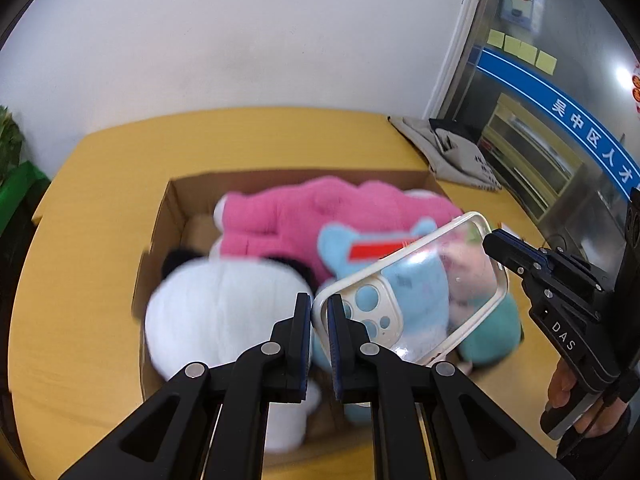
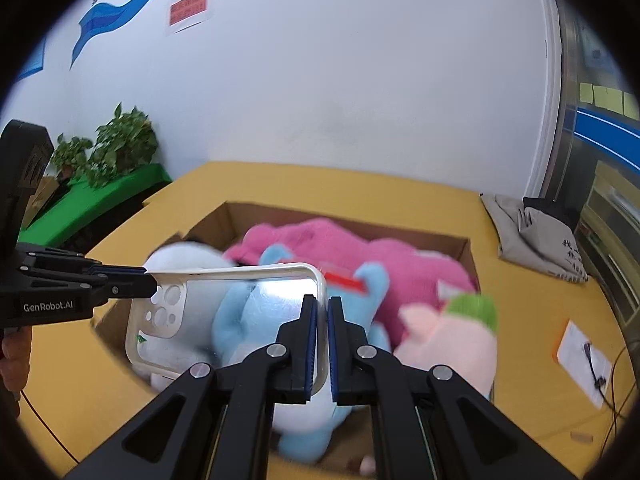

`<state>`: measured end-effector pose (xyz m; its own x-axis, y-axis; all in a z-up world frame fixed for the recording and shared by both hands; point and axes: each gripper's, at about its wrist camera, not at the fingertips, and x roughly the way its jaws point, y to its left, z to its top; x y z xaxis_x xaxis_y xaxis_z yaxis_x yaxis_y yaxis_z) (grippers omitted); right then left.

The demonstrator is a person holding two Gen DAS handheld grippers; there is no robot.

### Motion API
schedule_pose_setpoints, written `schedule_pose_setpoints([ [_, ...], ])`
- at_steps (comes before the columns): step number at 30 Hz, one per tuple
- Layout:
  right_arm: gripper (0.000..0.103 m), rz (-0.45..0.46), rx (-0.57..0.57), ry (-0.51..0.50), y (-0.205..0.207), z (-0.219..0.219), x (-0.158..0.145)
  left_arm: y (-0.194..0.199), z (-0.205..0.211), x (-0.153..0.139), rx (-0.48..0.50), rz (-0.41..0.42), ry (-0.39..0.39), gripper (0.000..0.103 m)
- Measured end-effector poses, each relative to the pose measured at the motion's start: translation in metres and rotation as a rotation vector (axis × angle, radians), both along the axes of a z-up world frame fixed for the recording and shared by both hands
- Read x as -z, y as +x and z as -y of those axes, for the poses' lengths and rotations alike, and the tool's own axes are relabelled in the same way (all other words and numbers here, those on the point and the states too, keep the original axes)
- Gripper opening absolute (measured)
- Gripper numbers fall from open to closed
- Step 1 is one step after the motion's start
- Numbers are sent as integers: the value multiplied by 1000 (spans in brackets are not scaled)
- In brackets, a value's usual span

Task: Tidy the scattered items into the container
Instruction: 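Lift the phone case over the box and release it onto the plushies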

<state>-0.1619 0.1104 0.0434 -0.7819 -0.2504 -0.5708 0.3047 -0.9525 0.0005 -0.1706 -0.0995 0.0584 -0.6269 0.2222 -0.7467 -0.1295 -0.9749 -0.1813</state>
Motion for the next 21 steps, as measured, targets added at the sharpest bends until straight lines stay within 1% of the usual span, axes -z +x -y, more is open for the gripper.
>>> schedule_pose_setpoints([
  [3,5,7,27,-2,-45,-6,-6,-46,-3,-1,6,3,-12,8],
  [5,5,46,50,-17,-76,-13,1,-80,-5,11,15,40,-4,8],
  [7,5,97,71,-26,-100,-19,16,-102,-6,28,12,77,7,8],
  [8,5,135,83,-20,-112,-22,30,-112,-7,38,7,98,16,8],
  [10,5,188,96,-10,-119,-25,51,-122,-6,55,-8,130,52,10],
  [11,5,209,93,-19,-119,-27,61,-122,-4,57,-16,125,82,11],
  [12,7,210,90,-28,-116,-30,64,-118,0,55,-25,107,128,14],
  [13,7,205,86,-36,-112,-32,63,-114,2,52,-35,97,136,24],
  [14,10,196,87,-40,-107,-35,58,-107,5,46,-58,81,121,39],
  [15,24,186,90,-38,-102,-38,53,-98,7,38,-84,59,95,47],
  [16,35,169,94,-38,-96,-41,46,-90,10,31,-106,32,78,63],
  [17,61,144,100,-47,-87,-45,37,-78,13,23,-126,-3,67,74],
  [18,75,124,105,-61,-79,-49,29,-59,15,11,-142,-50,57,78],
  [19,77,105,109,-78,-70,-52,22,-48,17,5,-148,-76,51,84],
  [21,77,82,100,-85,-50,-54,9,-12,17,-9,-165,-128,32,90],
])
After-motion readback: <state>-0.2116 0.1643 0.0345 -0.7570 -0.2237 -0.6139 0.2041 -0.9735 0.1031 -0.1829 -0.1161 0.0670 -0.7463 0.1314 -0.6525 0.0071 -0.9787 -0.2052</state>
